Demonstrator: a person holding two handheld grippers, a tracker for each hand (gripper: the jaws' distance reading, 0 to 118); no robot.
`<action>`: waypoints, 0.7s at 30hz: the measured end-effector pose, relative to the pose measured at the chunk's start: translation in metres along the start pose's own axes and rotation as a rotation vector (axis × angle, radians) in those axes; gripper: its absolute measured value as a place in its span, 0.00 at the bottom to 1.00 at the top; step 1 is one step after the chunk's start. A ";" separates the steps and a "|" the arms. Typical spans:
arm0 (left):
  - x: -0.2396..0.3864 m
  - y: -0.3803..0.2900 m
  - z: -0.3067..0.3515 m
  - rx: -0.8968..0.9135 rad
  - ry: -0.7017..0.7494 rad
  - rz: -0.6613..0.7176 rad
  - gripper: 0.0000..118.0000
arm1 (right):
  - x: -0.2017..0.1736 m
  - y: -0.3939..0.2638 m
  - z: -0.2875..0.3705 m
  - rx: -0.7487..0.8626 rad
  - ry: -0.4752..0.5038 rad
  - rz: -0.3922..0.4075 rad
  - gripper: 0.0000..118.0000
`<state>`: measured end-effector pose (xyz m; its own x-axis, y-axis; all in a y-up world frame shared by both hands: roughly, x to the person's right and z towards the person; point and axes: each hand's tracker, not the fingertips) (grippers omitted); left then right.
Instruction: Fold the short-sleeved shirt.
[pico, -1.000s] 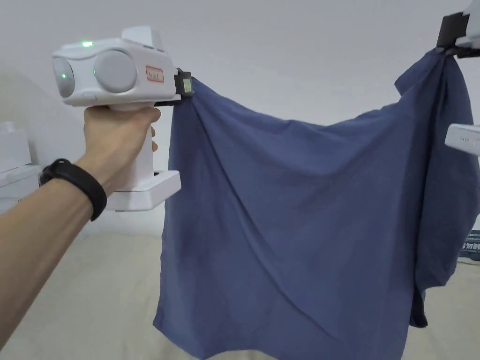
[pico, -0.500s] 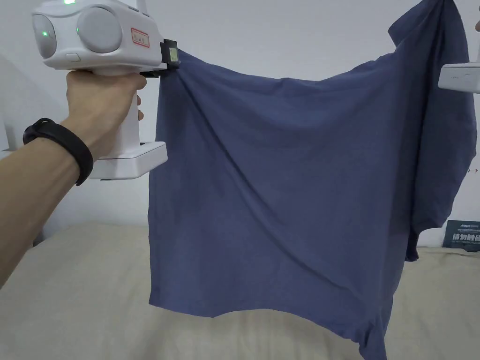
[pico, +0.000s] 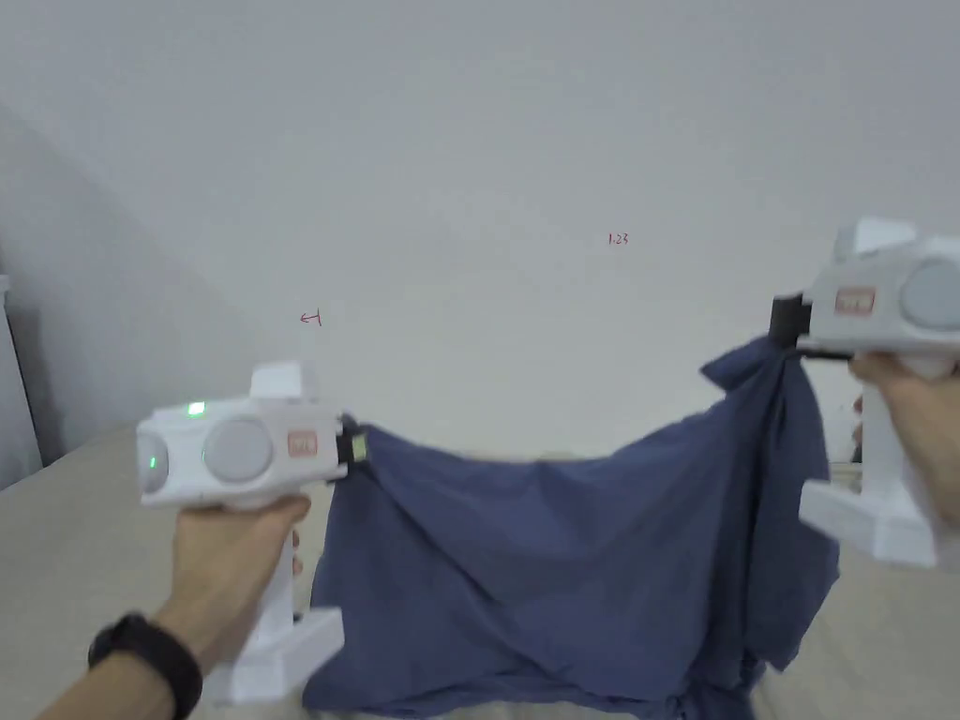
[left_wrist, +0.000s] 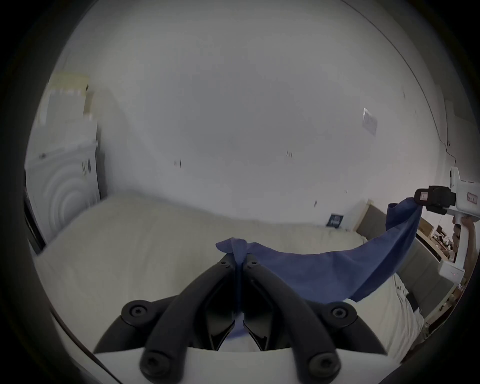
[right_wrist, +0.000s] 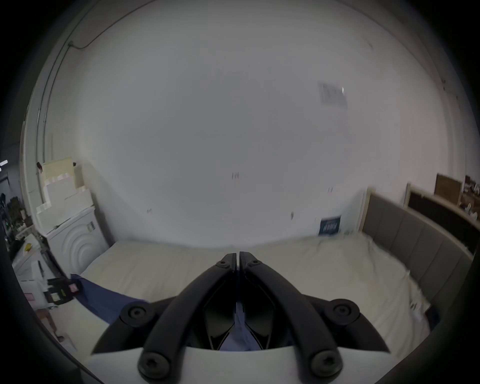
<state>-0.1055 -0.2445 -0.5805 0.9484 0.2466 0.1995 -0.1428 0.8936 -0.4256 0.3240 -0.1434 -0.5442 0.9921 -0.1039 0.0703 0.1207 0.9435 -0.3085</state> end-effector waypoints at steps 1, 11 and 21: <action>-0.008 -0.020 -0.001 -0.040 -0.038 0.023 0.03 | 0.005 -0.025 0.005 0.011 0.022 -0.048 0.01; -0.017 -0.218 0.128 -0.156 -0.115 0.039 0.03 | 0.035 -0.250 0.142 -0.158 0.125 -0.170 0.01; -0.024 -0.338 0.291 -0.239 -0.099 0.103 0.03 | 0.052 -0.391 0.324 -0.315 0.086 -0.368 0.01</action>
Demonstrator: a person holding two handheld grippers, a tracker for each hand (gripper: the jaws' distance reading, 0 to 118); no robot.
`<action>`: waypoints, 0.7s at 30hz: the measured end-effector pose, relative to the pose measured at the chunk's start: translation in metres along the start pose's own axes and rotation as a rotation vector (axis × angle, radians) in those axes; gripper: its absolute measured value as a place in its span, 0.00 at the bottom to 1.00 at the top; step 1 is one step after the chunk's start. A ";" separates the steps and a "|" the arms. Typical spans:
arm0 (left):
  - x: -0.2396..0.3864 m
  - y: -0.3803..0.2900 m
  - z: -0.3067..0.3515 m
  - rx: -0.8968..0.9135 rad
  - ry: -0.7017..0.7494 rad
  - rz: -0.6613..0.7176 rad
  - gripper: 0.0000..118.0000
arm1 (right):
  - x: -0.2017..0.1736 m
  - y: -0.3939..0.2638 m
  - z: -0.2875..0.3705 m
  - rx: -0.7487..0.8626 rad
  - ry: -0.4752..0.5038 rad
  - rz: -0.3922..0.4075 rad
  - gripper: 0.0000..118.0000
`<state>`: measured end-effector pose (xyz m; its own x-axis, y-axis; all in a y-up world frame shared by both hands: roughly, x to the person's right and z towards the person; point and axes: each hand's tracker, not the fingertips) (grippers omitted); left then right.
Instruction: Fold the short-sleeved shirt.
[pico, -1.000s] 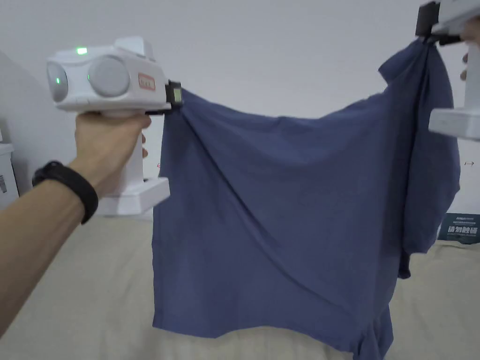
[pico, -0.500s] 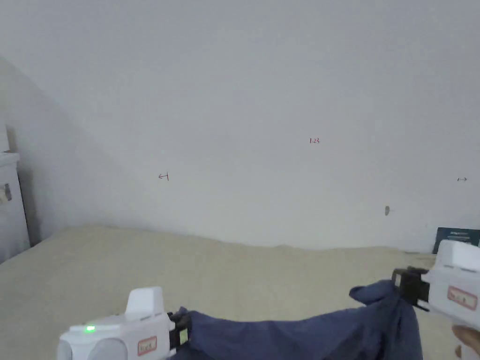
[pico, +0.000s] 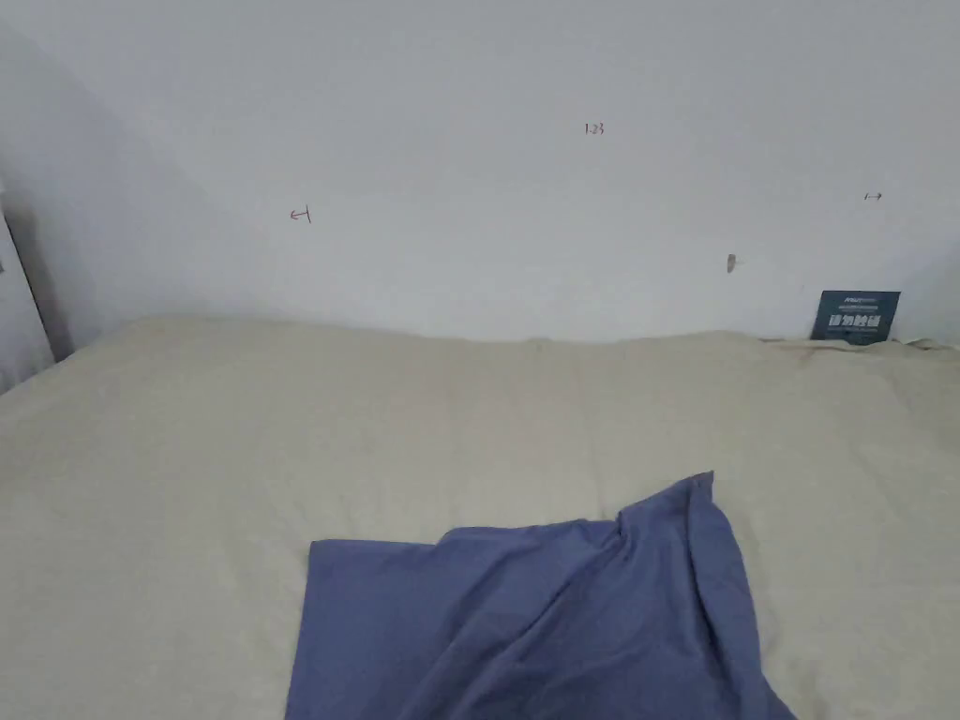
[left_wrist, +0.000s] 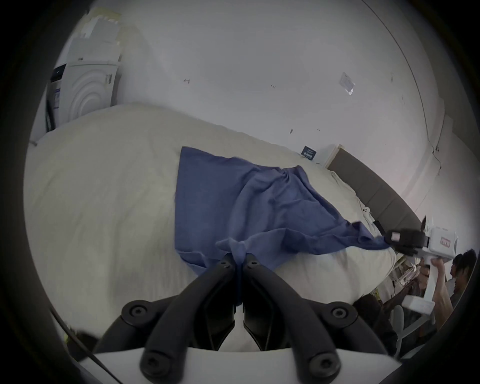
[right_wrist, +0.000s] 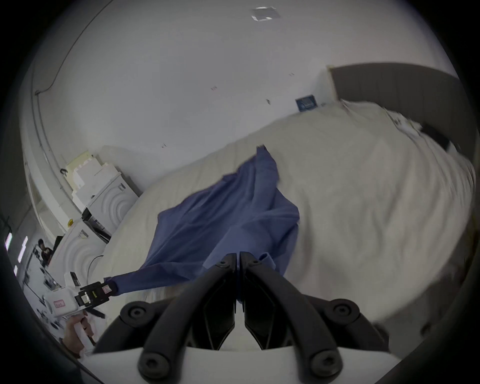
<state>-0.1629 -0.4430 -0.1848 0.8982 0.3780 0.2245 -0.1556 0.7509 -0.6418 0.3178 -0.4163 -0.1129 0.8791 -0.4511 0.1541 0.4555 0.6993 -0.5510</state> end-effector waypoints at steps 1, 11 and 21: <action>-0.002 -0.005 0.010 0.013 0.013 0.017 0.03 | 0.001 -0.010 0.012 0.011 -0.007 0.008 0.01; -0.007 -0.025 0.022 -0.051 0.044 0.047 0.03 | 0.016 -0.047 0.027 -0.057 -0.094 -0.011 0.01; -0.003 -0.037 0.039 -0.104 0.065 -0.011 0.03 | 0.010 -0.047 0.049 -0.065 -0.107 0.024 0.01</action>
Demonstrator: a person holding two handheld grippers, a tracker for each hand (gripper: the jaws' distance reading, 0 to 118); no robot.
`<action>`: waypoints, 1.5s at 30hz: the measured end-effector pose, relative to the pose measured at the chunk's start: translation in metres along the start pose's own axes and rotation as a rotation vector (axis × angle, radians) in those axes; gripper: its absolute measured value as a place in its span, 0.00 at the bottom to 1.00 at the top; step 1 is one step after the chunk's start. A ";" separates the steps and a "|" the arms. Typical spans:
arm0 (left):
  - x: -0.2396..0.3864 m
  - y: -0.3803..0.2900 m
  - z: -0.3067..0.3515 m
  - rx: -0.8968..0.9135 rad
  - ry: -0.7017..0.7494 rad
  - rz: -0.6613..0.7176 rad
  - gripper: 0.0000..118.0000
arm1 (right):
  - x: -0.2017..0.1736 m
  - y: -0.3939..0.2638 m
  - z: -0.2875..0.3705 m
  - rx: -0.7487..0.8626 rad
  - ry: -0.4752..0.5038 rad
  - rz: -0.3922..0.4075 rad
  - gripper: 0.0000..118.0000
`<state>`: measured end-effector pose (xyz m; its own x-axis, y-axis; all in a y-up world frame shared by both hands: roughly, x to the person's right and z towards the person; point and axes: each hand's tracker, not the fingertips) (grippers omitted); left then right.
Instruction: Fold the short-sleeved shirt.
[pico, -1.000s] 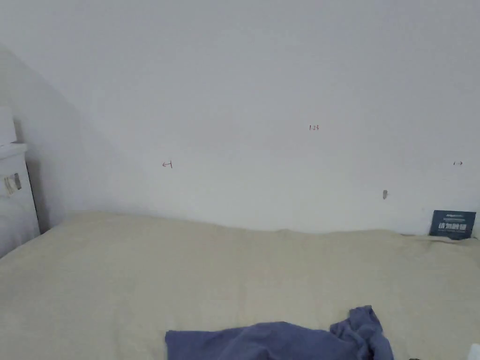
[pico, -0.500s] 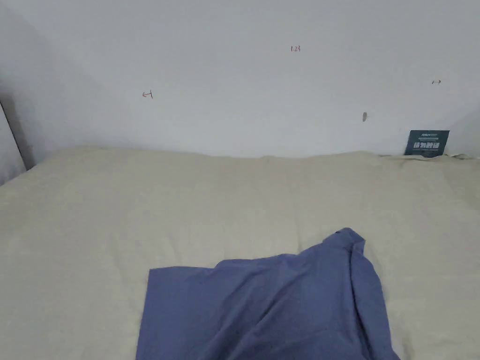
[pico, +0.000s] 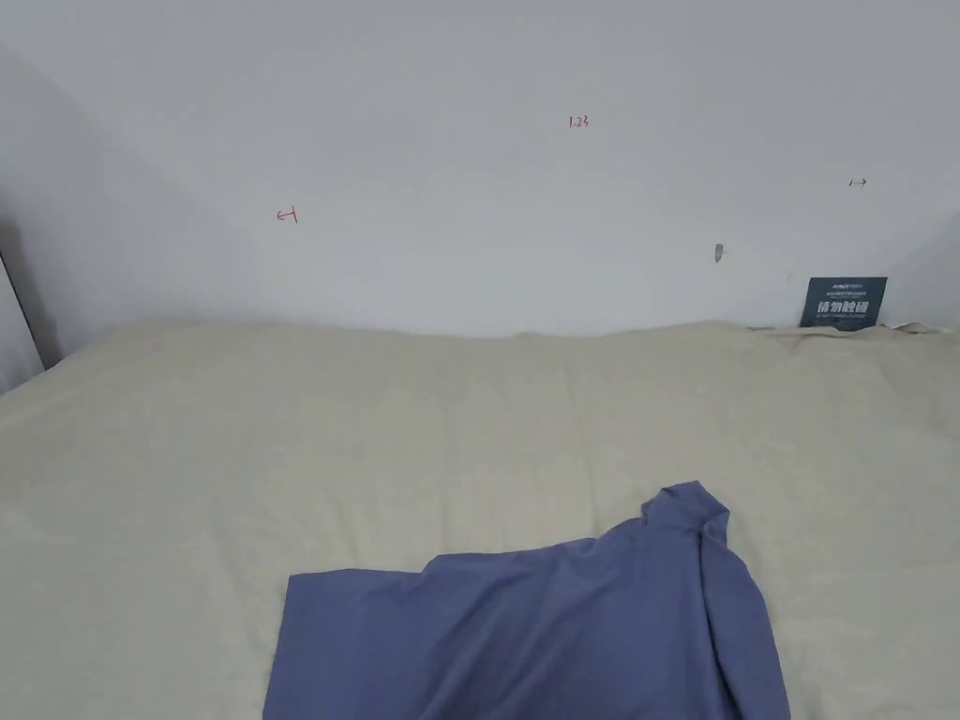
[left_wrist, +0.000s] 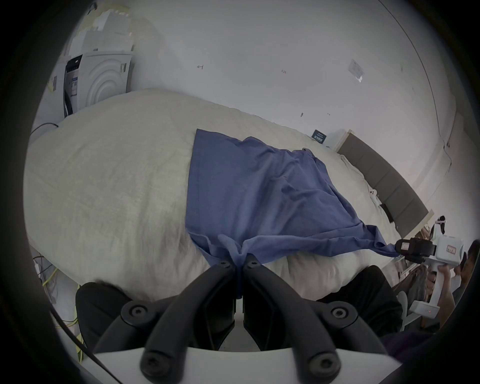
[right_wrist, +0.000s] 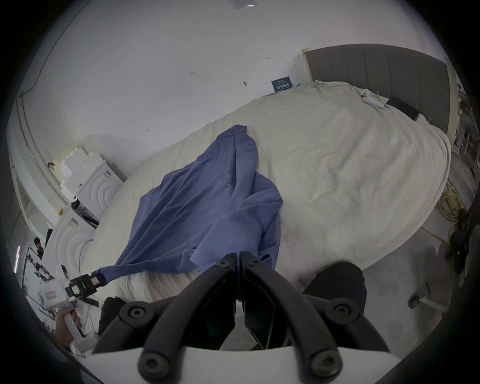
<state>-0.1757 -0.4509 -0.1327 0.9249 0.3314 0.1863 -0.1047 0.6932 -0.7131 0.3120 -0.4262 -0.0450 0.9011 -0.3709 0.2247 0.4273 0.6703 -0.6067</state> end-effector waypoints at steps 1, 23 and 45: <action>-0.001 0.000 -0.001 -0.004 -0.008 0.016 0.03 | 0.000 -0.001 -0.001 -0.001 -0.013 0.015 0.01; -0.004 0.090 0.043 0.336 0.008 0.125 0.97 | -0.024 0.077 0.004 0.296 0.036 0.018 0.83; 0.040 0.085 0.048 0.376 0.065 -0.008 0.39 | -0.086 0.067 -0.007 0.250 0.067 0.228 0.33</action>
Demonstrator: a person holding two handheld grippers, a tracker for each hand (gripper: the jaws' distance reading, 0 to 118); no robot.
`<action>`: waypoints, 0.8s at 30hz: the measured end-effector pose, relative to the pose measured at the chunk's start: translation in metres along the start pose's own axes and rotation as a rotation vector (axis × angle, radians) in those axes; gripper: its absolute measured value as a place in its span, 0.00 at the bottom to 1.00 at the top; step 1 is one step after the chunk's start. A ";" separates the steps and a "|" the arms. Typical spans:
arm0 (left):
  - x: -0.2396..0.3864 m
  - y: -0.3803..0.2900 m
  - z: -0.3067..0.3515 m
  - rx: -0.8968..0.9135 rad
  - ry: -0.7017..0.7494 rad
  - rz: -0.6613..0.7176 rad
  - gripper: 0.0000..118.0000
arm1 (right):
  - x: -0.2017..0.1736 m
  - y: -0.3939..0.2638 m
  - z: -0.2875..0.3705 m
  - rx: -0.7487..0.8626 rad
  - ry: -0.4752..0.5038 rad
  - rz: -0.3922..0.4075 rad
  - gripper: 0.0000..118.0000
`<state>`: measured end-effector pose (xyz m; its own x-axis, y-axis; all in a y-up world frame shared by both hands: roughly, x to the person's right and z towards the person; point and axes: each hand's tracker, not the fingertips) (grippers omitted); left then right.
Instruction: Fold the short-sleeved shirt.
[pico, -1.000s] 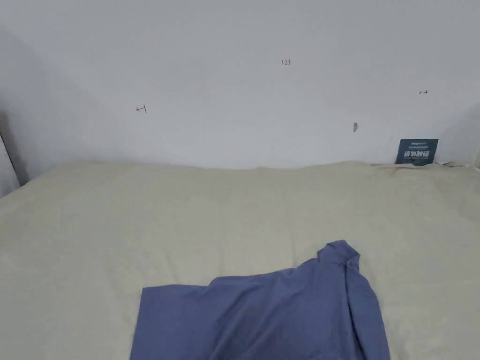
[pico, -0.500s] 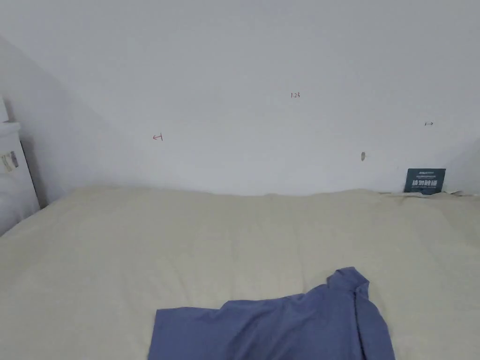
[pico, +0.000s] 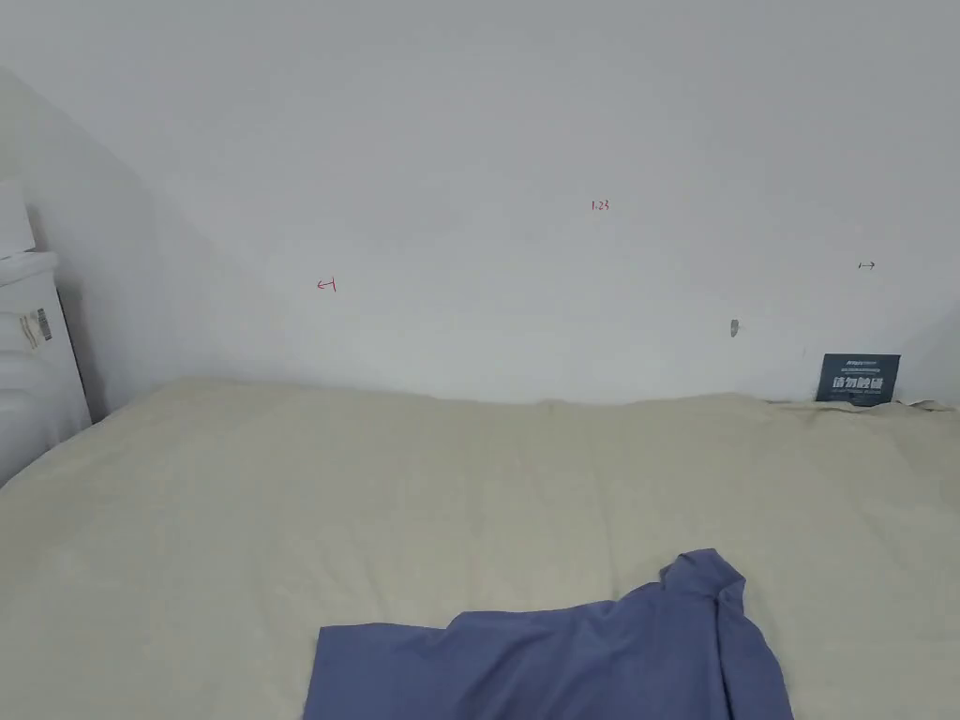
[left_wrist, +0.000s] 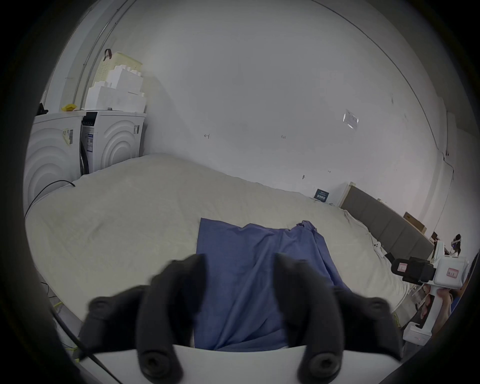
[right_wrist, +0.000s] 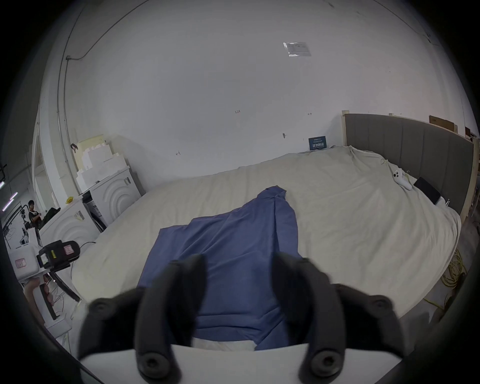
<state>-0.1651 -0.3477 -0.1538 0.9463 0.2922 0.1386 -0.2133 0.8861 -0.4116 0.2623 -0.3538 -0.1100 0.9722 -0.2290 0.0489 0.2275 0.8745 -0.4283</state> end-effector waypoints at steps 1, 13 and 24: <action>0.001 -0.002 -0.001 -0.009 -0.005 -0.001 0.31 | -0.003 -0.002 -0.001 -0.003 -0.002 0.005 0.19; 0.003 -0.015 -0.005 -0.077 -0.042 0.025 0.01 | -0.007 -0.012 -0.010 -0.039 0.015 -0.006 0.01; 0.000 -0.010 -0.029 -0.111 -0.041 0.000 0.02 | 0.002 -0.018 -0.012 -0.040 0.068 -0.069 0.01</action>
<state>-0.1556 -0.3665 -0.1761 0.9349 0.3092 0.1744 -0.1834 0.8413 -0.5084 0.2597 -0.3756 -0.1129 0.9480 -0.3177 0.0191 0.2903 0.8383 -0.4616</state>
